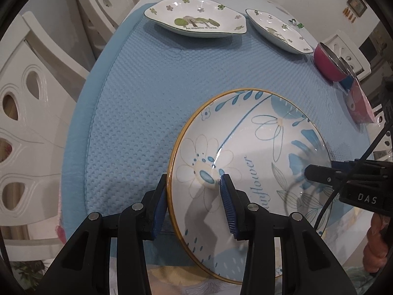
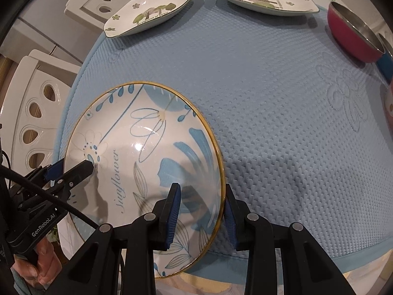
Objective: Organize plates and bowls
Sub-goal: 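Slide the Sunflower plate with both grippers toward the mat's edge, then open both grippers and release the Sunflower plate, then grasp the rim of the larger tree-print hexagonal plate with both grippers, then lift and carry the tree-print plate over the Sunflower plate with both grippers, then lower the tree-print plate onto the Sunflower plate and open both grippers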
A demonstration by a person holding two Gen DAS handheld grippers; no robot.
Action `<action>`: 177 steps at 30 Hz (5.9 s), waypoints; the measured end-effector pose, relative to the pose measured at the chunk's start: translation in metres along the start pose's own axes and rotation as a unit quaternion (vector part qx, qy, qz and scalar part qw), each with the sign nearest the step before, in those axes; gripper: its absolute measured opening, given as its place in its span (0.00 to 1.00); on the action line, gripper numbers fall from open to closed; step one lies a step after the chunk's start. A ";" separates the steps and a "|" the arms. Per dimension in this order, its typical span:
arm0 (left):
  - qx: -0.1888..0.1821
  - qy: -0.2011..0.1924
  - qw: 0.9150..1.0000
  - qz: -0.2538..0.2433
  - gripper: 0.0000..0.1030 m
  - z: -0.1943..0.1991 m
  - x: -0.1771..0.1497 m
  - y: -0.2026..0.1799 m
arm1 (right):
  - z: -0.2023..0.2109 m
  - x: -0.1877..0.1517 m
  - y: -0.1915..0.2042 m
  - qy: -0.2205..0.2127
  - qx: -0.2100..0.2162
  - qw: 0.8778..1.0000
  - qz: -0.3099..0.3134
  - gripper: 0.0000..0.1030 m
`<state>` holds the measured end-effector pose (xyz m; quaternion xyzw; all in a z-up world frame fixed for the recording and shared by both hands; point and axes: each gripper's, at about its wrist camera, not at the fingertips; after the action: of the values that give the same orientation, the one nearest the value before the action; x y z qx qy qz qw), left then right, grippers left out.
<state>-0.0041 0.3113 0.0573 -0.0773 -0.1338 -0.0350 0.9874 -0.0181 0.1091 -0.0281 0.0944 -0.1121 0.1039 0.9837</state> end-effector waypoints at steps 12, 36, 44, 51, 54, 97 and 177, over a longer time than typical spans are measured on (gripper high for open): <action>0.017 -0.023 1.000 0.005 0.38 0.022 0.010 0.008 | 0.034 -0.003 -0.017 -0.012 0.031 0.999 -0.042 0.31; -0.008 -0.102 0.994 0.025 0.72 0.003 0.215 0.076 | 0.039 0.170 0.021 -0.106 0.044 0.993 0.012 0.52; -0.020 -0.067 0.997 0.013 0.62 -0.051 0.250 0.079 | -0.002 0.213 0.005 -0.087 0.048 0.995 -0.008 0.52; -0.034 -0.055 0.998 0.011 0.55 -0.070 0.264 0.082 | -0.018 0.227 0.000 -0.096 0.057 0.994 -0.005 0.52; -0.042 -0.053 0.998 0.011 0.54 -0.076 0.266 0.083 | -0.019 0.231 0.003 -0.107 0.050 0.993 0.006 0.50; -0.113 -0.103 0.988 0.004 0.48 -0.023 0.194 0.070 | 0.015 0.159 0.034 -0.152 0.026 0.972 0.179 0.32; -0.079 -0.058 0.995 0.026 0.50 0.038 -0.012 0.019 | 0.048 -0.052 -0.001 -0.059 0.019 0.991 0.115 0.33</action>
<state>-0.0236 0.3370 0.0879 -0.1606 -0.1855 -0.0150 0.9693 -0.0770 0.0883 0.0052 0.1055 -0.1779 0.2126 0.9550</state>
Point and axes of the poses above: each gripper's, at about its wrist camera, not at the fingertips, and z roughly against the way its jaws point, y to its left, x to its top, and after that the axes turned 4 degrees about y, right-handed
